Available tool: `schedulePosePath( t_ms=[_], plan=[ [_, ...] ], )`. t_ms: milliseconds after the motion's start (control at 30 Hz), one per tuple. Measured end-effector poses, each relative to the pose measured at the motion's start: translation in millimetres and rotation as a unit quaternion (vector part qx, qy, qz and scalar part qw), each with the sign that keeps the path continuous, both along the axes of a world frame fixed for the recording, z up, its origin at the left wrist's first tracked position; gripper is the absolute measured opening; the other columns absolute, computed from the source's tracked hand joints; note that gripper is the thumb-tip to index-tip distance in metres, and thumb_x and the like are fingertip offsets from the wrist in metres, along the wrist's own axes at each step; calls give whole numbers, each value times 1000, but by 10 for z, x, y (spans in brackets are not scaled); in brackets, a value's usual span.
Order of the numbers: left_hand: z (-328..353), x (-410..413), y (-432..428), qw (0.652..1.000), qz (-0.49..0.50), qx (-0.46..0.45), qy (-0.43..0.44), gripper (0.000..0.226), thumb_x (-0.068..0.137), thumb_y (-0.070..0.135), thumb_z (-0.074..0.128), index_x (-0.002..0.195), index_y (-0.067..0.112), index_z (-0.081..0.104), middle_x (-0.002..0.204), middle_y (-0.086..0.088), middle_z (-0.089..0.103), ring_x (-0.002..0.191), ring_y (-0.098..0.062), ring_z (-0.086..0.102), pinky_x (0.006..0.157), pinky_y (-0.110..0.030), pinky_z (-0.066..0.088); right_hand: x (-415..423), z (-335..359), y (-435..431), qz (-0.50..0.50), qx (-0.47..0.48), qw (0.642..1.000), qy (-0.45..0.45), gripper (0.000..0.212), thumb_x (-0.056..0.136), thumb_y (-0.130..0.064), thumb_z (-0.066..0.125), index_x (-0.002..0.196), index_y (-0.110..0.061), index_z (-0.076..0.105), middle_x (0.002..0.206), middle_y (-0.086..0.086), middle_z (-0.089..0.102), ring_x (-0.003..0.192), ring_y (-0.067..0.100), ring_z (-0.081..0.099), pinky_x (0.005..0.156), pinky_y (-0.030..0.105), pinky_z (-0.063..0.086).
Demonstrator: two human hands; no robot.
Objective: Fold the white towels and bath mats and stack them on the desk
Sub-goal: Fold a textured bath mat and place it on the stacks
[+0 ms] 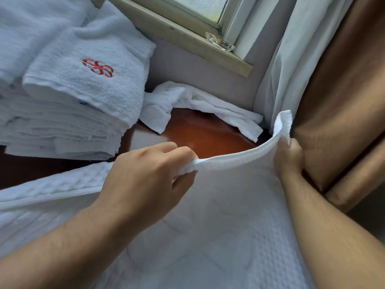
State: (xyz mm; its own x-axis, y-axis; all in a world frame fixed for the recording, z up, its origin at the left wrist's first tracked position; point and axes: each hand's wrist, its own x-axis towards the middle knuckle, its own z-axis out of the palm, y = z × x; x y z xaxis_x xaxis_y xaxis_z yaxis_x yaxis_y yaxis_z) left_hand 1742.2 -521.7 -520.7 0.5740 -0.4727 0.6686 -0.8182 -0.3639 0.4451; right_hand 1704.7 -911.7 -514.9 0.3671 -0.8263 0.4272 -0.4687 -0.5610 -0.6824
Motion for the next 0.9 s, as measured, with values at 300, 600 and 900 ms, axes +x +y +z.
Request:
schedulePosePath(
  t_ms=[300, 600, 900],
  plan=[
    [-24, 11, 1, 1000, -7, 24, -1, 22, 88, 41, 47, 84, 31, 65, 64, 9, 51, 50, -16, 45, 39, -27, 34, -426, 134, -245, 162, 231, 928, 242, 16, 80, -11, 59, 68, -4, 67, 77, 15, 55, 70, 30, 50, 68, 39, 40],
    [-65, -5, -40, 999, -17, 41, -23, 19, 87, 40, 50, 84, 29, 66, 65, 8, 51, 50, -21, 46, 39, -27, 35, -505, 131, -427, 140, 173, 949, 224, 32, 80, -41, 81, 100, -20, 68, 92, 3, 76, 82, 25, 74, 70, 43, 59],
    [-144, -62, -95, 986, -102, 123, -47, 16, 78, 34, 58, 86, 34, 73, 70, 9, 57, 55, -17, 55, 39, -33, 44, -217, 93, -312, -57, -37, 933, 354, 57, 100, -52, 46, 108, 1, 67, 103, 16, 67, 89, 31, 61, 73, 38, 50]
  ],
)
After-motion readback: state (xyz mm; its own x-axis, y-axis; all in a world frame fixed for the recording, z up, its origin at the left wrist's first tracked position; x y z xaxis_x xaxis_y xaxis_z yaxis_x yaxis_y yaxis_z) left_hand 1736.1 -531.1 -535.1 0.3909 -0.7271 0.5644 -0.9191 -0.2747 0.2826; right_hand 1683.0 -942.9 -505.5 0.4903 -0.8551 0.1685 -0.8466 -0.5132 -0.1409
